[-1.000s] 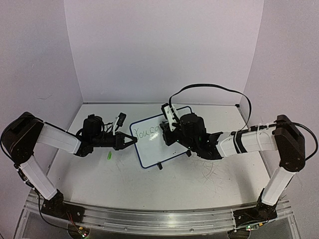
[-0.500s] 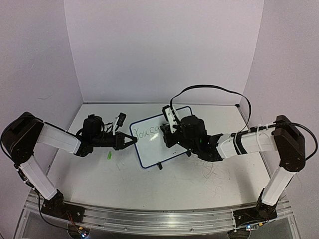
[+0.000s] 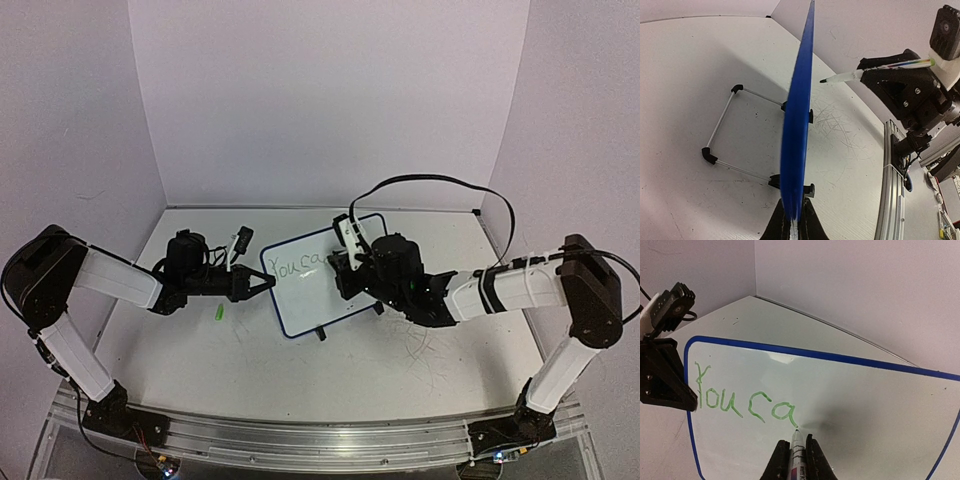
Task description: Write a sentence on the whiteboard
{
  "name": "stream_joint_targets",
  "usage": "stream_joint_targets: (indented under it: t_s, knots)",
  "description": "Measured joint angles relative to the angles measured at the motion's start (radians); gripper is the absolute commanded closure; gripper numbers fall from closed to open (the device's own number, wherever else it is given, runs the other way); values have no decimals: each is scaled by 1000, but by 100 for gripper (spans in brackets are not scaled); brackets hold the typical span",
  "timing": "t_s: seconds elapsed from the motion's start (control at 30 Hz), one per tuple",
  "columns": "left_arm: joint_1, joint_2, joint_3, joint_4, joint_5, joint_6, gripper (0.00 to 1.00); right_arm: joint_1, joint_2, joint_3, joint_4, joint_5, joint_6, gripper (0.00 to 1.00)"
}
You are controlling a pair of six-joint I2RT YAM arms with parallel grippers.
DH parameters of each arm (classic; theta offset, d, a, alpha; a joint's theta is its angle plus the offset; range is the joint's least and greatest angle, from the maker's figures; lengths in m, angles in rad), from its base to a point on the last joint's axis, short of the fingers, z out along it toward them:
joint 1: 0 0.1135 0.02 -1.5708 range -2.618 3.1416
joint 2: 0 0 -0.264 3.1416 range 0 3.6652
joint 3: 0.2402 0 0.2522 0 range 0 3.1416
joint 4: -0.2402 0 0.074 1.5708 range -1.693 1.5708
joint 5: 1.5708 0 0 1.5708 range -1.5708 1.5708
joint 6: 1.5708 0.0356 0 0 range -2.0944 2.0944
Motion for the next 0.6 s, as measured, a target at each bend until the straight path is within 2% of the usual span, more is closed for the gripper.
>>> stream_joint_targets:
  t_s: [0.6]
  knots:
    - [0, 0, 0, 0, 2, 2, 100, -23, 17, 43, 25, -29, -1, 100]
